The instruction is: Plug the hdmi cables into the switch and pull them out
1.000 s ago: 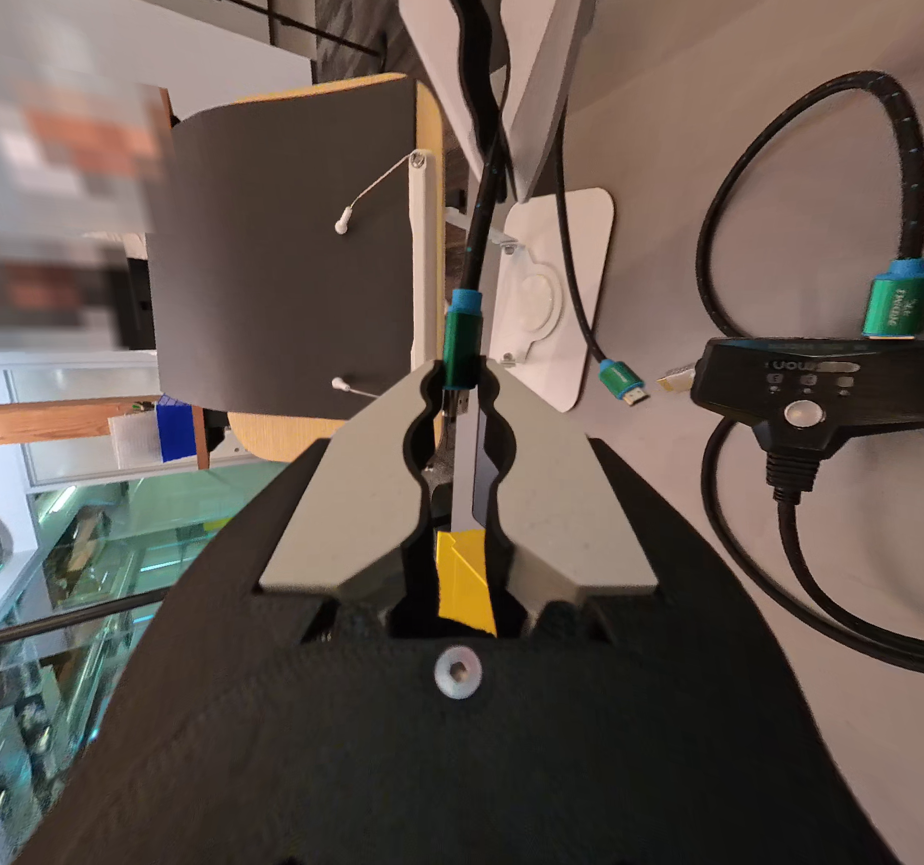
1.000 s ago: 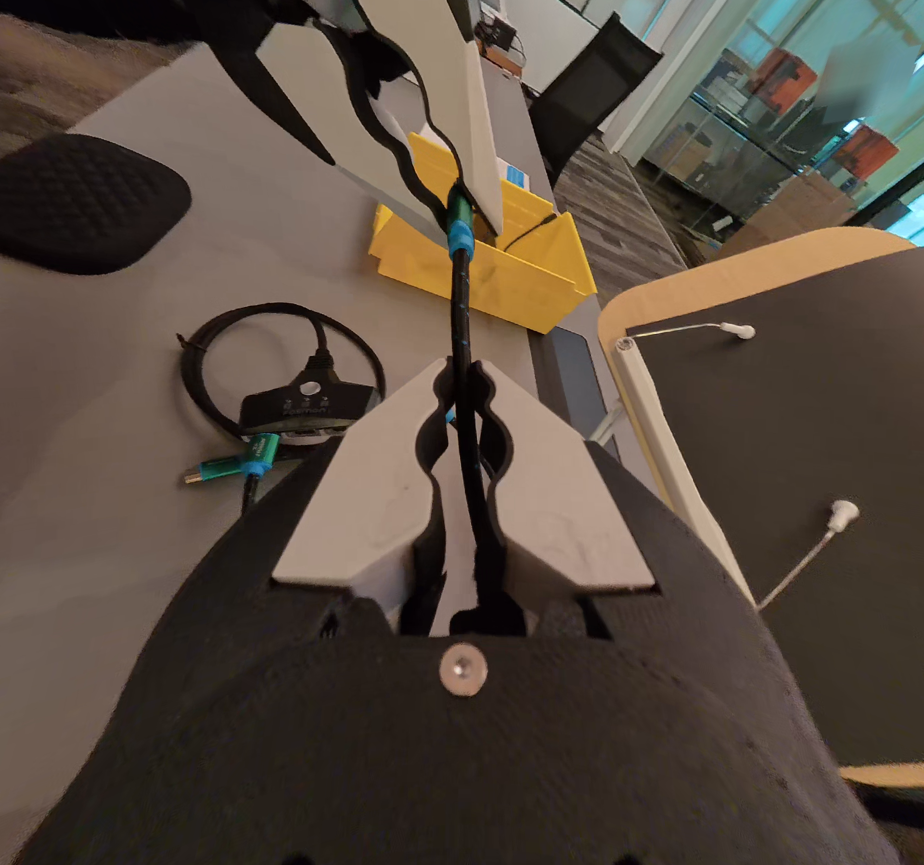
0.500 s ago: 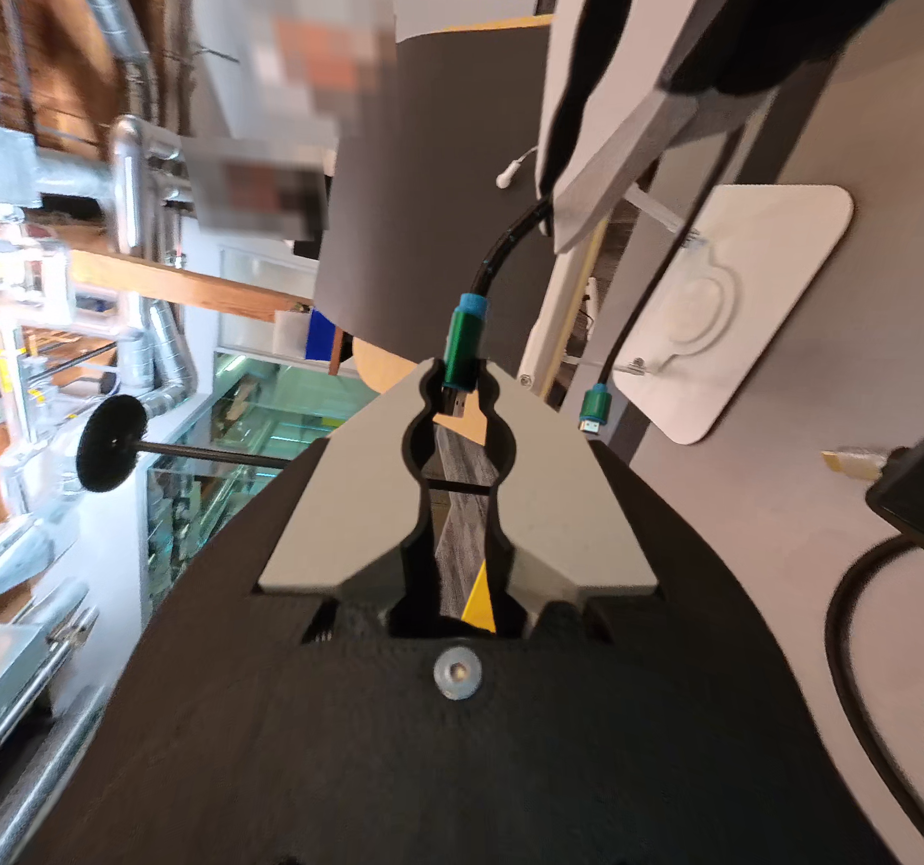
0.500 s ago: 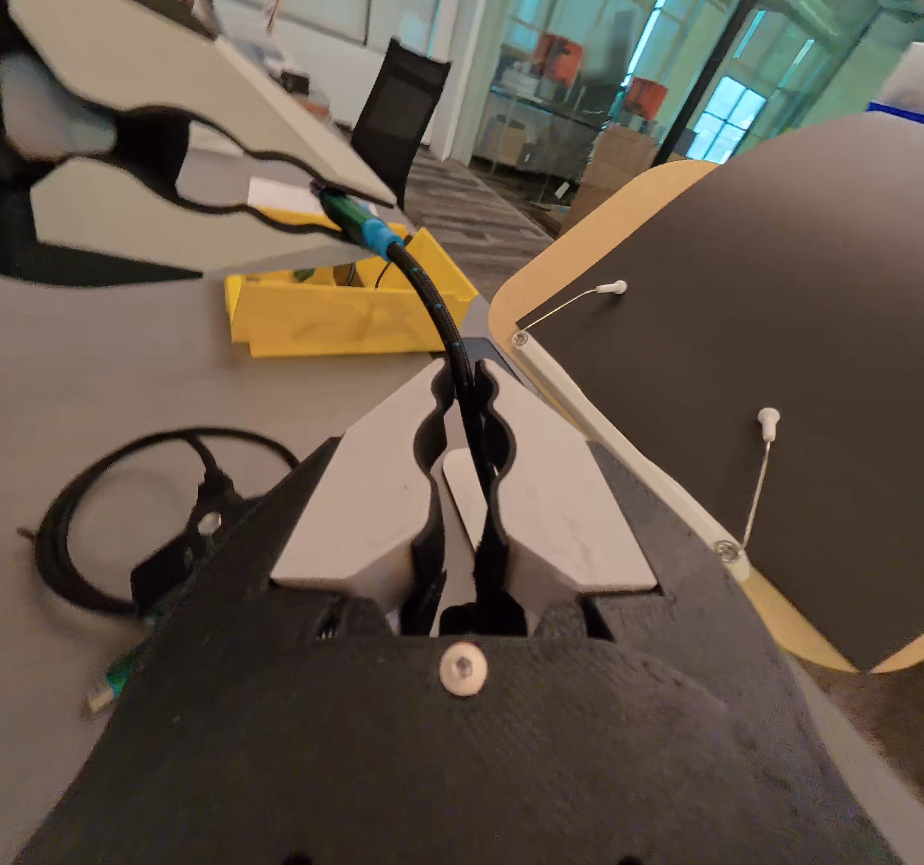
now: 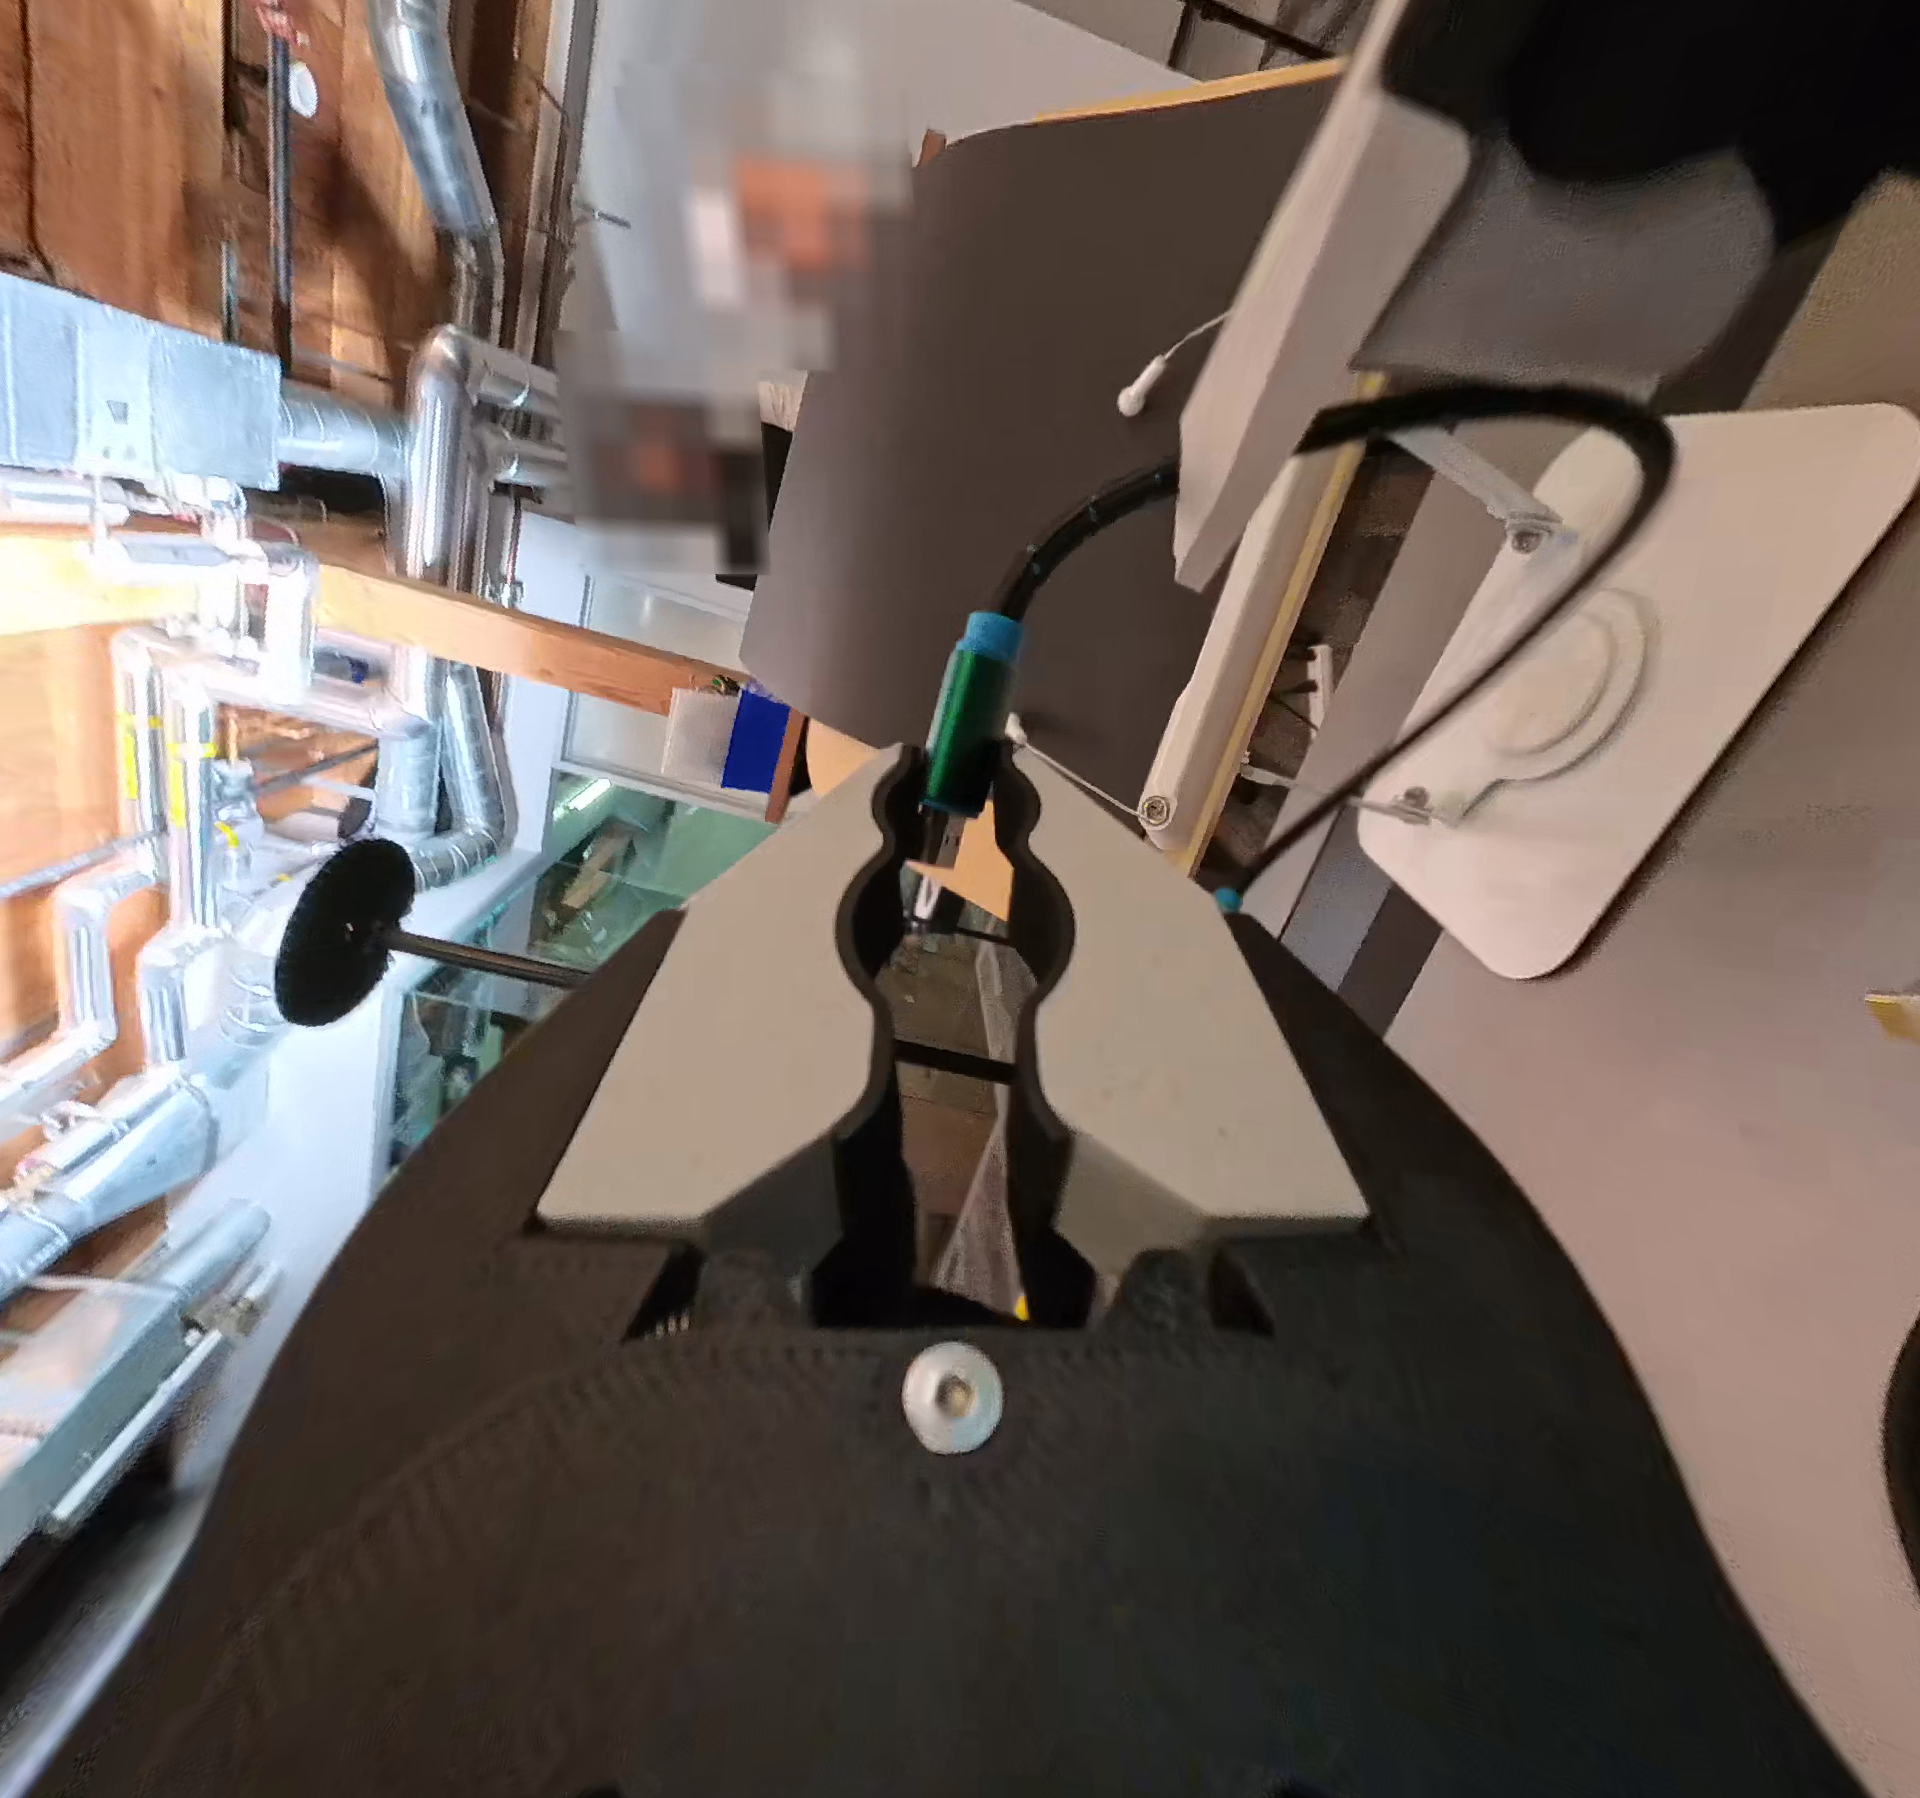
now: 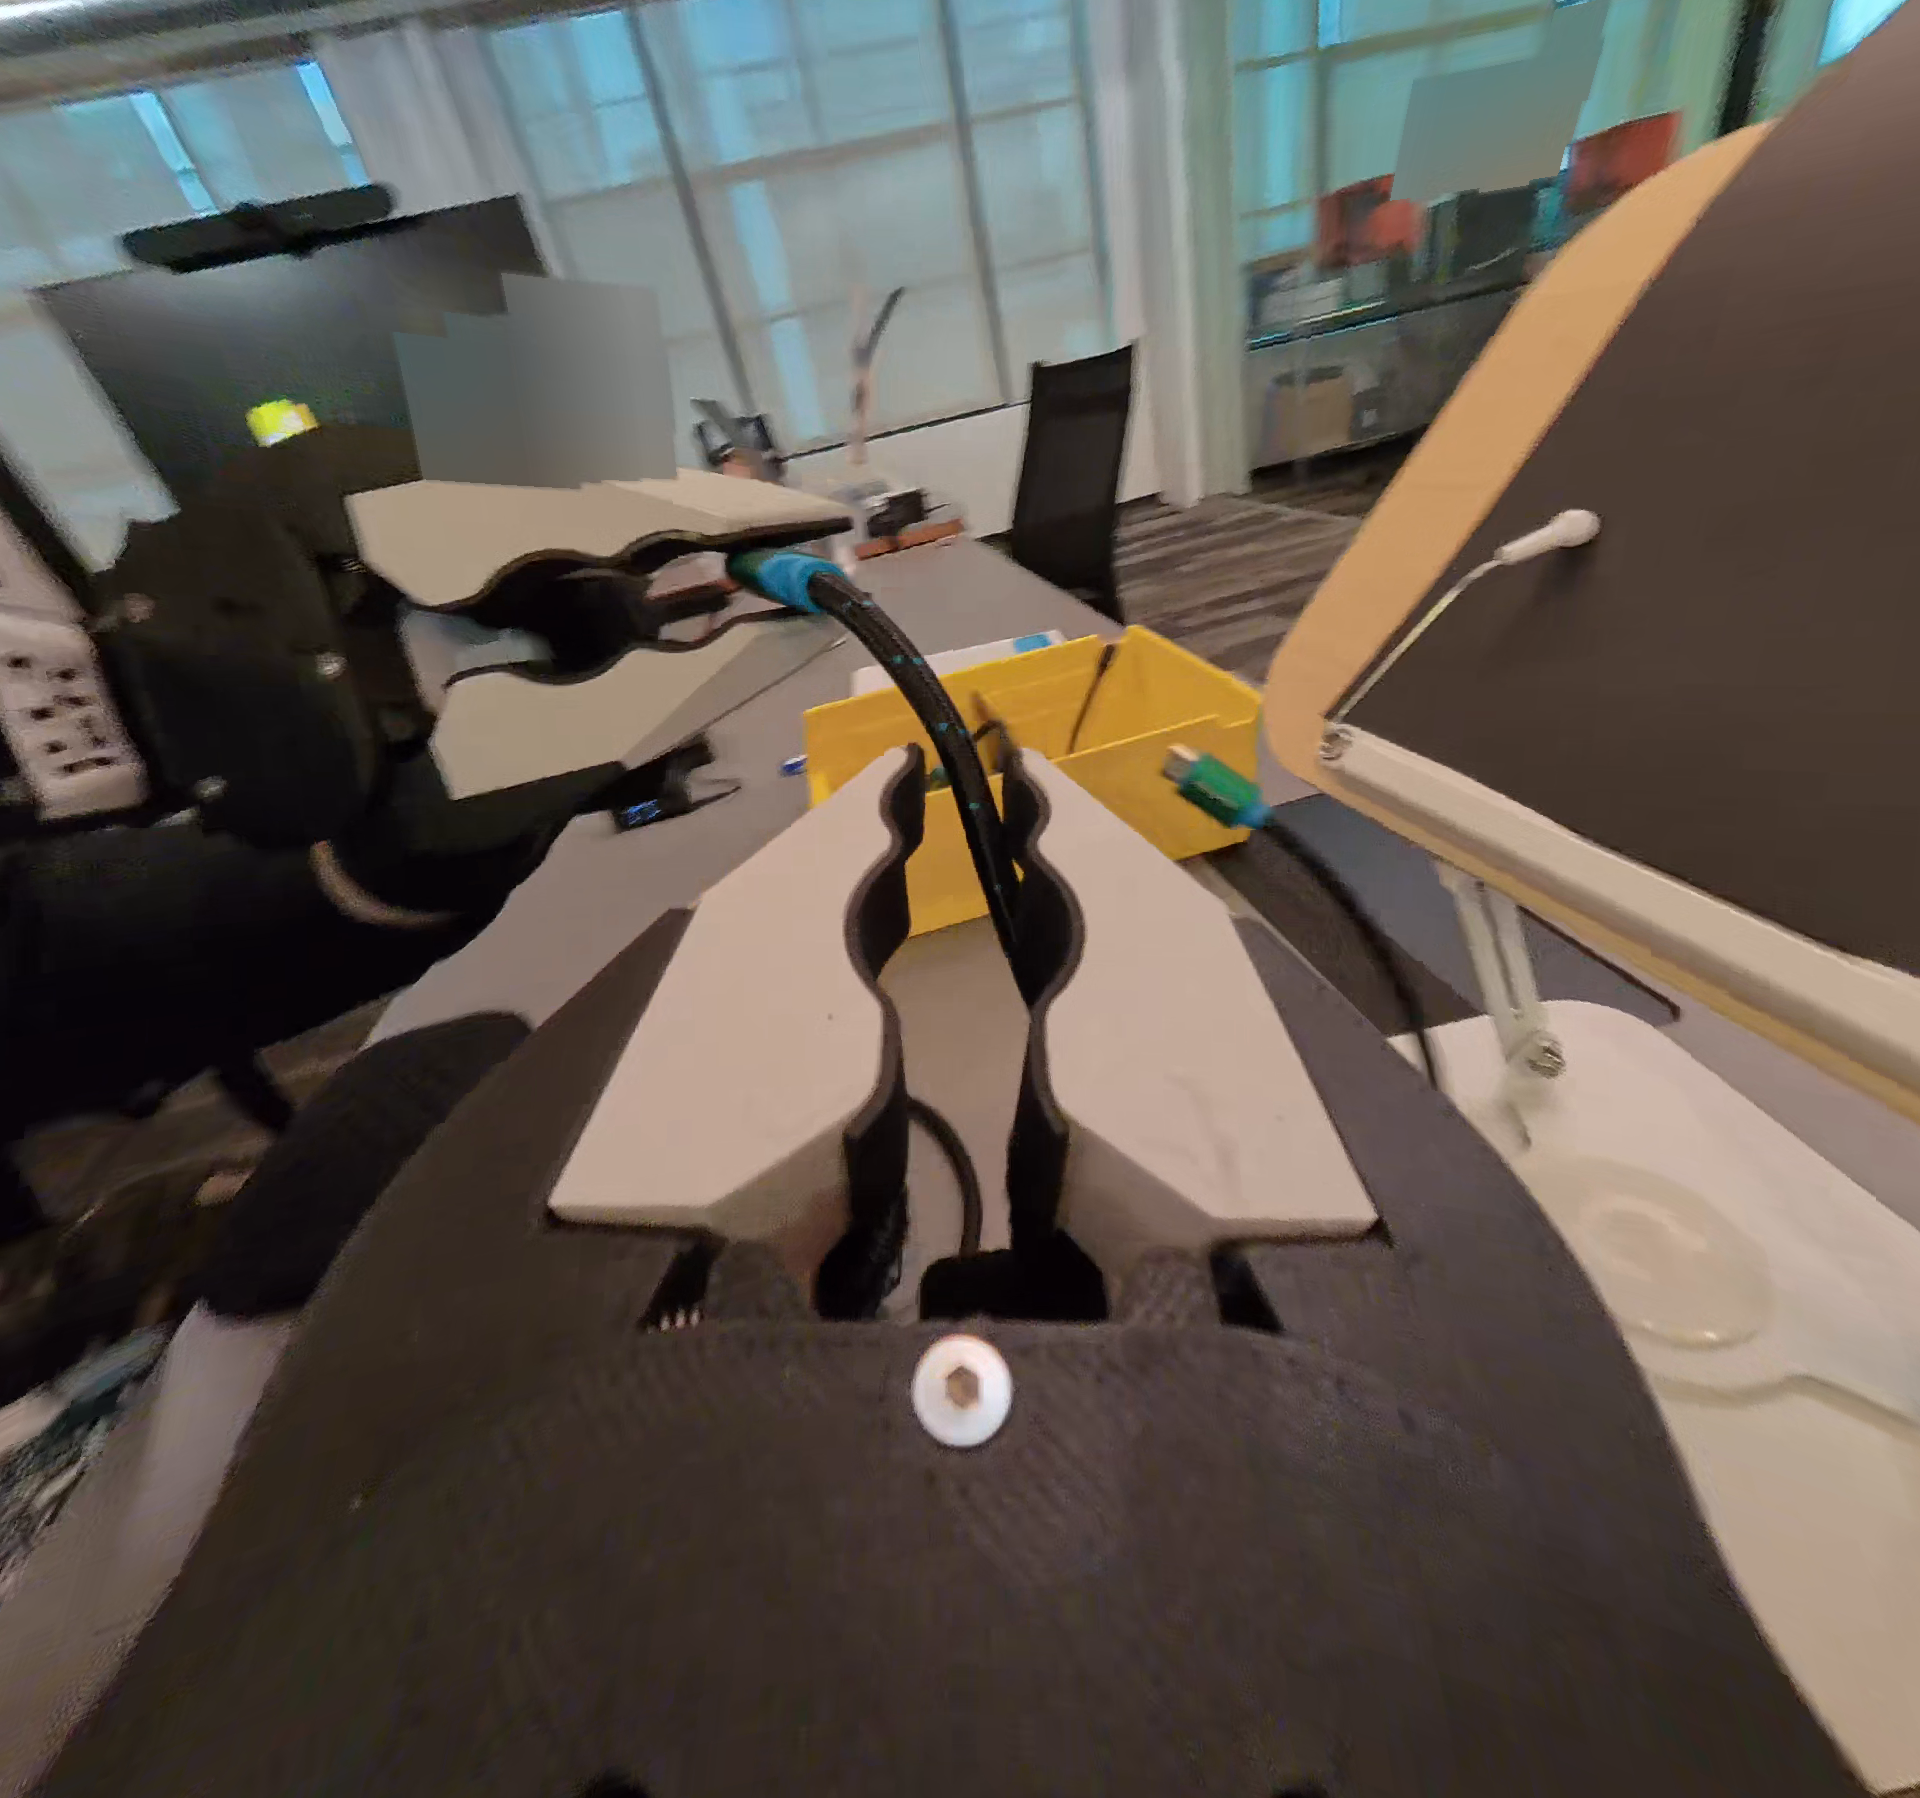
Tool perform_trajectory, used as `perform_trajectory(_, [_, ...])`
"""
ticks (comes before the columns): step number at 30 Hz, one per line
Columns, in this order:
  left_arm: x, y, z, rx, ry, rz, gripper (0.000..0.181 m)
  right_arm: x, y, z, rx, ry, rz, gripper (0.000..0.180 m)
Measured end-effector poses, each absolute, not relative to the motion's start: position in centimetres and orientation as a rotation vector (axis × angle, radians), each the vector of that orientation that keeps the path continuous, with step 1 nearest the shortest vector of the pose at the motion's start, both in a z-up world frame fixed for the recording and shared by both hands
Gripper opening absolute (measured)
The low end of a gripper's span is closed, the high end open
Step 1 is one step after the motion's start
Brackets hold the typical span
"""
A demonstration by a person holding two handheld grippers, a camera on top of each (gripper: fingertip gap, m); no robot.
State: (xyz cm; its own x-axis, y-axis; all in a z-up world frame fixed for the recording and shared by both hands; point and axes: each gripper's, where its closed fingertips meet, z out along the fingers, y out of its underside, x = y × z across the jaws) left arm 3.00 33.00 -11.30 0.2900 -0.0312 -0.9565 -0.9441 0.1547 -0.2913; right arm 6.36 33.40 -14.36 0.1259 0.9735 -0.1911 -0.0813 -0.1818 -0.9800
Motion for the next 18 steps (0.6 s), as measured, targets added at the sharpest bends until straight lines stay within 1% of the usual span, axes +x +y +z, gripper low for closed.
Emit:
perform_trajectory(6, [5.3, 32.0, -11.8, -1.069, 1.199, 0.941, 0.011, 9.1, 32.2, -13.4, -1.296, -1.128, 1.283, 0.030])
perform_trajectory(12, [7.4, 31.5, -12.1, -0.964, 1.287, 0.973, 0.011, 10.0, 29.8, -12.4, -1.232, -1.259, 1.281, 0.050])
perform_trajectory(14, [8.0, 31.3, -12.2, -0.930, 1.317, 0.984, 0.011, 10.0, 29.5, -12.4, -1.232, -1.268, 1.297, 0.048])
perform_trajectory(18, [8.9, 30.8, -12.7, -0.870, 1.374, 1.016, 0.010, 9.4, 28.8, -13.0, -1.220, -1.291, 1.381, 0.040])
